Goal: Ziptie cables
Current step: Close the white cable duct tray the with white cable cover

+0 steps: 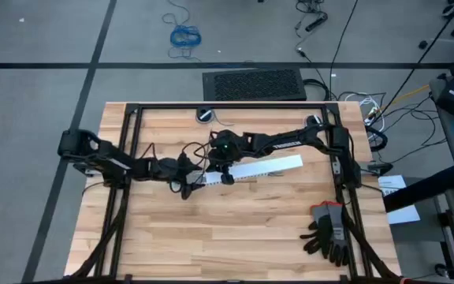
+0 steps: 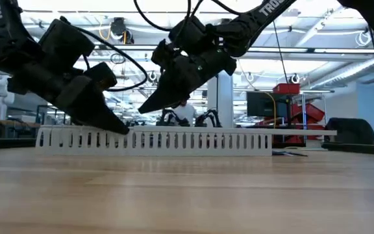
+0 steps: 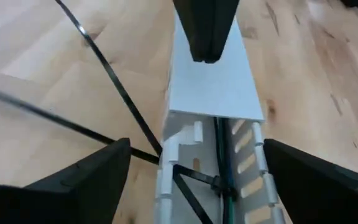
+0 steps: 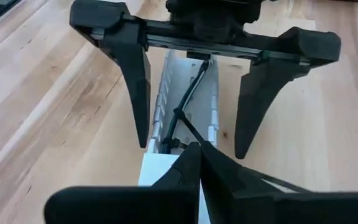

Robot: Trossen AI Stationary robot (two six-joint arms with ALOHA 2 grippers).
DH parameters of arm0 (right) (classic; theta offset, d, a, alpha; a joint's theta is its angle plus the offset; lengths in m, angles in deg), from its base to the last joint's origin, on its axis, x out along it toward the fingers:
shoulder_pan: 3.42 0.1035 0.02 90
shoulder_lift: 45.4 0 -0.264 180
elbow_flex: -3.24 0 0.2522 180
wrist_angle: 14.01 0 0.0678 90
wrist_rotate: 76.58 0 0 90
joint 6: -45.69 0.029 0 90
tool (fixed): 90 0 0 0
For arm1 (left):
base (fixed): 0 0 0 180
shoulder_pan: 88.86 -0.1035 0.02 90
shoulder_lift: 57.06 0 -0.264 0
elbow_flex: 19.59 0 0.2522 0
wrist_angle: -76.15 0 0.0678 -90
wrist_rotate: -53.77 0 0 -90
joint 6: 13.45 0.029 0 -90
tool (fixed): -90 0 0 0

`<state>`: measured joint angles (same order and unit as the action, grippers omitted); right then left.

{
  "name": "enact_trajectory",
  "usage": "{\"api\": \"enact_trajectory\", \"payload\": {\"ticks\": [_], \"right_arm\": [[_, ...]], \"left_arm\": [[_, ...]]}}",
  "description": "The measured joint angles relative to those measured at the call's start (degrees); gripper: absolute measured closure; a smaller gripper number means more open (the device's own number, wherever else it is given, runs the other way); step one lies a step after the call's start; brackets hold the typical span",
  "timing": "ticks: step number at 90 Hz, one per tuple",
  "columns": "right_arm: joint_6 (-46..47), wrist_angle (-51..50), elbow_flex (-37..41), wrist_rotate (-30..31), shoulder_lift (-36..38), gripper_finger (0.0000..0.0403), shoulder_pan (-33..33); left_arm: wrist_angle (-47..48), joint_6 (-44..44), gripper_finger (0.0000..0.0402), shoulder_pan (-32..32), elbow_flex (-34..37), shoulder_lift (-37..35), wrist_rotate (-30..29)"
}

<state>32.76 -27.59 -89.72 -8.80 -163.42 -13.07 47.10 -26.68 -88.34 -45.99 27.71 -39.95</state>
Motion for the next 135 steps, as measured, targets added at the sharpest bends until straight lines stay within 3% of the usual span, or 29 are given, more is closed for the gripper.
{"api": "enact_trajectory", "payload": {"ticks": [18, 47, 65, 103, 118, 135], "right_arm": [[0.0, 0.0, 0.0, 0.0, 0.0, 0.0403, 0.0], [0.0, -0.9, 0.0, 0.0, 0.1, 0.0403, 0.0], [0.0, -1.8, 0.0, 0.0, 0.1, 0.0403, 0.0], [-0.1, -2.4, 0.0, 0.1, 0.1, 0.0403, -0.3], [0.0, -7.7, 0.3, 0.2, 0.2, 0.0403, -0.5], [1.0, -5.1, 1.7, 0.3, -0.5, 0.0403, 0.7]], "left_arm": [[0.0, 0.0, 0.0041, 1.5, -1.0, 0.1, -2.6], [-0.7, 0.2, 0.0041, 1.6, -5.2, 8.7, -2.9], [-0.5, 0.2, 0.0042, 1.6, -5.4, 9.1, -2.9], [2.6, 0.2, 0.0139, 1.6, -5.3, 9.1, -2.9], [2.6, 0.1, 0.015, 1.6, -5.3, 9.1, -3.2], [2.7, 0.2, 0.015, 1.6, -5.2, 9.1, -3.6]]}}
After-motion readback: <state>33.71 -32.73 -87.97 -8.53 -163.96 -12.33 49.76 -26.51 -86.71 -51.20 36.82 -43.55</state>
